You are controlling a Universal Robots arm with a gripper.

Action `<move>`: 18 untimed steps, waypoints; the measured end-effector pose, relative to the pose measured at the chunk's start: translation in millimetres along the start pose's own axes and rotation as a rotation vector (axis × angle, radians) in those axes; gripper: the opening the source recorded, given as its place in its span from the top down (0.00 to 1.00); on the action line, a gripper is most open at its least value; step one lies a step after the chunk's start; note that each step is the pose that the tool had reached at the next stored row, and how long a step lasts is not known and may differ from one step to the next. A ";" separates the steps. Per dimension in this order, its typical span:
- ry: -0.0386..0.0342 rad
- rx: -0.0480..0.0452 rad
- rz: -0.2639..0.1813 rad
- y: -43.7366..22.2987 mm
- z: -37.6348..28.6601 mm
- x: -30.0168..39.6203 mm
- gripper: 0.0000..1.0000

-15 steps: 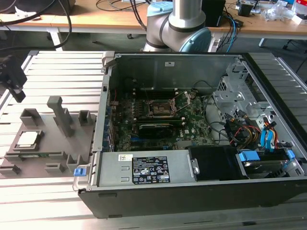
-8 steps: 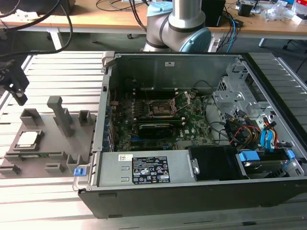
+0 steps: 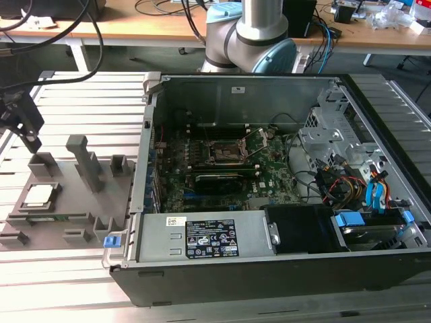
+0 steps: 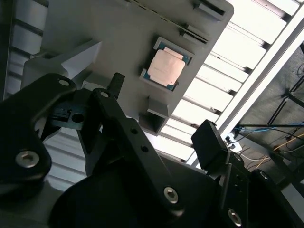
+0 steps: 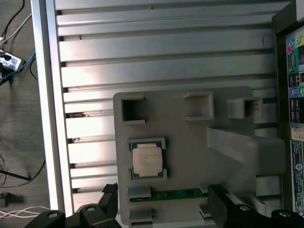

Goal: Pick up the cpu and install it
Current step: 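Pick up the cpu and move it towards the insertion slot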

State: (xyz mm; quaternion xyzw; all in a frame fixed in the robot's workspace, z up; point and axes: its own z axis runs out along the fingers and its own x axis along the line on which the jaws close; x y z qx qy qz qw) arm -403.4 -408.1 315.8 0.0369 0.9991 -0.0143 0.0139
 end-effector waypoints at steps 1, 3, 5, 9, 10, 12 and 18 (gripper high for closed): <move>0.0000 0.0001 0.000 0.0 1.3 0.0 0.16; 0.0000 0.0001 0.000 0.1 3.3 0.1 0.16; 0.0000 0.0001 0.000 0.2 7.4 0.2 0.16; 0.0000 0.0001 0.000 0.3 11.6 0.3 0.16; 0.0001 0.0001 0.000 0.3 12.2 0.3 0.16; 0.0000 0.0001 0.000 0.4 15.2 0.5 0.16; 0.0000 0.0001 0.000 0.6 23.9 0.7 0.16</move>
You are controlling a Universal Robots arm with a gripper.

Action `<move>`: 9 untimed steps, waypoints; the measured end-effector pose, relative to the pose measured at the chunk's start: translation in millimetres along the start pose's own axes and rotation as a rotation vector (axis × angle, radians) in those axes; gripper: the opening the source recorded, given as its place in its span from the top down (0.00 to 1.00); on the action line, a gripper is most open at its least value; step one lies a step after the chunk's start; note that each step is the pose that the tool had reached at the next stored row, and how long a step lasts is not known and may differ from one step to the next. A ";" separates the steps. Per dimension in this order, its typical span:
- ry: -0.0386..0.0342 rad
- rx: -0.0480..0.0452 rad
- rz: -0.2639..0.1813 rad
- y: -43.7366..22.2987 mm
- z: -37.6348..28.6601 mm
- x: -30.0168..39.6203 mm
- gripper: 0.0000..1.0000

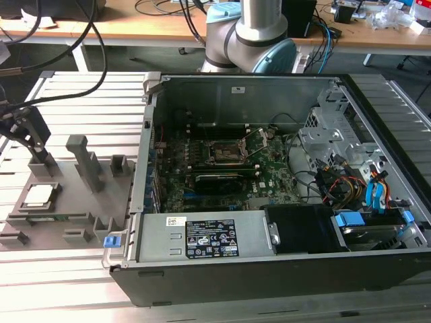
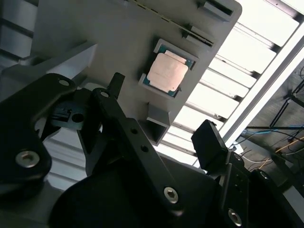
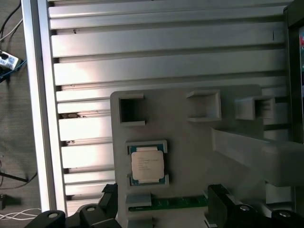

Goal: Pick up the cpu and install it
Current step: 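Pick up the cpu and move it towards the insertion slot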

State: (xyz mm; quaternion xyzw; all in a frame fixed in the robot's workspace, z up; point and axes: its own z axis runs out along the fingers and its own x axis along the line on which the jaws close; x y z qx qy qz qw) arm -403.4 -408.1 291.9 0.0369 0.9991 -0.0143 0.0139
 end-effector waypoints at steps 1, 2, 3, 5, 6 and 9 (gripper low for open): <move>-0.0001 -0.0001 0.000 0.0 0.9 0.0 0.16; 0.0000 0.0000 0.000 0.1 1.5 0.1 0.16; 0.0000 0.0000 0.000 0.1 2.8 0.1 0.16; 0.0000 0.0000 0.000 0.2 5.4 0.2 0.16; 0.0000 0.0000 0.000 0.2 6.4 0.2 0.16; 0.0000 0.0000 0.000 0.3 9.1 0.3 0.16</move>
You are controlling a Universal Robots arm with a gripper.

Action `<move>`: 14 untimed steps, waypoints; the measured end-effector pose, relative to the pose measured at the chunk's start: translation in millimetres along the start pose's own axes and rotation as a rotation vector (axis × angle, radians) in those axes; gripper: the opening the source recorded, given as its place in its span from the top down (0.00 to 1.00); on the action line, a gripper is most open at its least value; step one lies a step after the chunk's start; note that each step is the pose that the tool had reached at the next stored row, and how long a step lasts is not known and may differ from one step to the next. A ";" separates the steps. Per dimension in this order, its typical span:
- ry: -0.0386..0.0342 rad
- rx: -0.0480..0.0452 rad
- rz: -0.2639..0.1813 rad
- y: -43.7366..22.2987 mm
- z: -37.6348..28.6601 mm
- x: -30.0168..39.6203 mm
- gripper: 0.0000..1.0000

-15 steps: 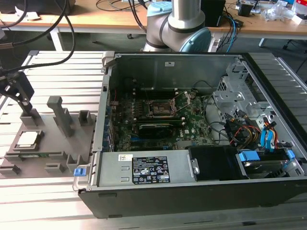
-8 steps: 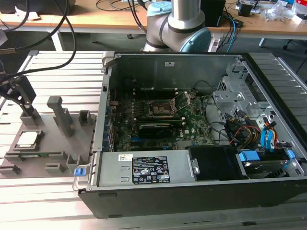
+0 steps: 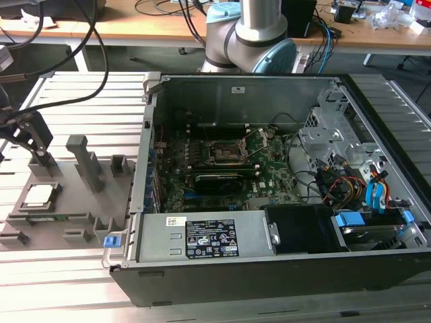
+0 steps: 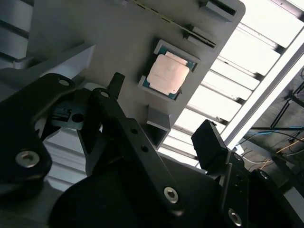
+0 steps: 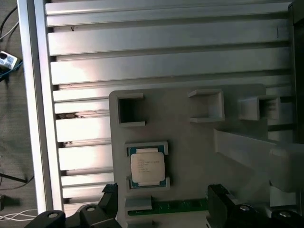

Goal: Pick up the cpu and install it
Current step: 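Pick up the cpu and move it towards the insertion slot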

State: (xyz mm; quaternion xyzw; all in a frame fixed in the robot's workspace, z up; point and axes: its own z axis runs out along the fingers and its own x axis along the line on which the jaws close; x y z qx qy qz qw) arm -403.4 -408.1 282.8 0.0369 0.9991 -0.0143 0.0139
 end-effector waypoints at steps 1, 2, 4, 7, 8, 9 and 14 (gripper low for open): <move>0.0001 0.0000 0.000 0.0 1.0 0.0 0.16; 0.0000 0.0000 0.000 0.0 1.7 0.0 0.16; 0.0000 0.0000 0.000 0.1 3.6 0.1 0.16; -0.0001 0.0000 0.000 0.2 7.8 0.2 0.16; 0.0000 0.0000 0.000 0.2 8.4 0.2 0.16; 0.0000 0.0000 0.000 0.3 9.7 0.3 0.16; 0.0000 0.0000 0.000 0.4 15.8 0.5 0.16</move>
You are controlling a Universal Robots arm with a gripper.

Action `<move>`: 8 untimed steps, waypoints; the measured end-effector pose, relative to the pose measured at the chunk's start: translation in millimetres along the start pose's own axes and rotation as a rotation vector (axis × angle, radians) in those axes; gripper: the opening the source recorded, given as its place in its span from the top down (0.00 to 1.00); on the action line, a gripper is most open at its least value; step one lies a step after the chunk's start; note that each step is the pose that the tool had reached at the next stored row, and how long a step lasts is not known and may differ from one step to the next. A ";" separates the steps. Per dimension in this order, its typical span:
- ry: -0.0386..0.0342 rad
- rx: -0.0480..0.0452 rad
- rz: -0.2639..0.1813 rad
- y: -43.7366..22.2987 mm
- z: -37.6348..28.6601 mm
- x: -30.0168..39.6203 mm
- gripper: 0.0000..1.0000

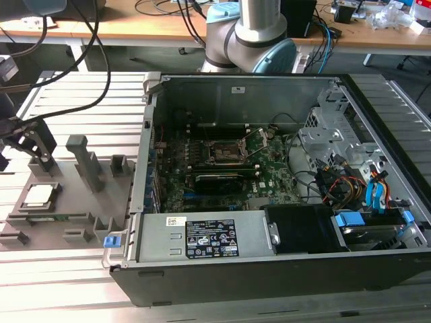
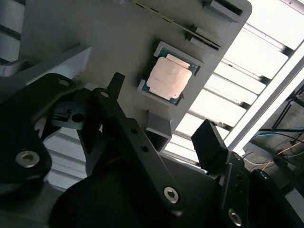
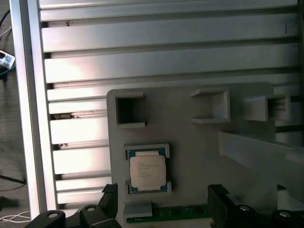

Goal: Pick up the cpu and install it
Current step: 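Pick up the cpu and move it towards the insertion slot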

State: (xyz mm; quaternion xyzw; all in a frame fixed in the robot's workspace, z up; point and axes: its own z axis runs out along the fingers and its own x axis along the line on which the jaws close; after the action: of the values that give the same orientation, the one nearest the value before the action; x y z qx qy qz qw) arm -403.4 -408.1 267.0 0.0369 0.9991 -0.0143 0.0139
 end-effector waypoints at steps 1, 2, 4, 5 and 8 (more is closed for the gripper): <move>0.0000 0.0000 0.000 0.0 0.9 0.0 0.16; 0.0000 0.0000 0.000 0.1 2.1 0.1 0.16; 0.0000 0.0000 0.000 0.1 4.5 0.1 0.16; 0.0000 0.0000 0.000 0.2 5.1 0.2 0.16; 0.0000 0.0003 0.000 0.3 9.7 0.3 0.16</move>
State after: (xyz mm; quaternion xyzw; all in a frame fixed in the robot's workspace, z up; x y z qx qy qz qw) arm -403.4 -408.1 257.3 0.0369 0.9991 -0.0145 0.0139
